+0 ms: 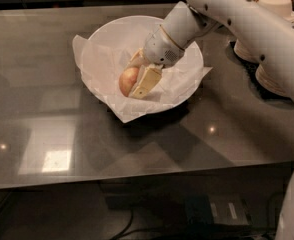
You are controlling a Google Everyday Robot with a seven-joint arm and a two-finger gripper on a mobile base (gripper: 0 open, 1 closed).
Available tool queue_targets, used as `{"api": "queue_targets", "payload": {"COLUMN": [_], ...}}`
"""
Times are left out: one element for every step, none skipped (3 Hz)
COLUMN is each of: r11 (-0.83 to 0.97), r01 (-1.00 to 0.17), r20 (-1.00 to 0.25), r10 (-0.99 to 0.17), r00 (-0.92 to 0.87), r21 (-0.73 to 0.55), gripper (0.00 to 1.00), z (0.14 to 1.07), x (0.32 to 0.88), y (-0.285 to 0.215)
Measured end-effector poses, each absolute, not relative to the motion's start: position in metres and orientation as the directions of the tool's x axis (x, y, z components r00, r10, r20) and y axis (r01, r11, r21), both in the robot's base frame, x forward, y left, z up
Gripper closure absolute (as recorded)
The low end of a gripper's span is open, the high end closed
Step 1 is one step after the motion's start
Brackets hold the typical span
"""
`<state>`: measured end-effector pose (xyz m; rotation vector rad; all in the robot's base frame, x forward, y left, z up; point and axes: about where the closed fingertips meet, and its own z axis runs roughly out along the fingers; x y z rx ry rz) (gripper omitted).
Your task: Pick apple from white bowl
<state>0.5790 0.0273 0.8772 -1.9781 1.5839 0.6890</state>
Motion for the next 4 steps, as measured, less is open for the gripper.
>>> {"api": "queue_targets", "payload": {"r11": [-0.165,-0.127,-0.082,-0.074], "r01": [-0.975,-0.970,-0.966,-0.966], "r20": [-0.788,-0.862,-0.895,-0.899], "r10": [-0.575,-0.444,-0.364,-0.352], "r00": [0.220,0.243,0.258,0.259], "r21": [-0.151,-0.208,-0.246,-0.249], "gripper": [1.00,1.00,1.00,1.00], "z": [0.915,0.944,0.966,0.970], "x": [0.573,0.569,0.564,0.563], "y": [0.015,-0.003,-0.022,-0.026]}}
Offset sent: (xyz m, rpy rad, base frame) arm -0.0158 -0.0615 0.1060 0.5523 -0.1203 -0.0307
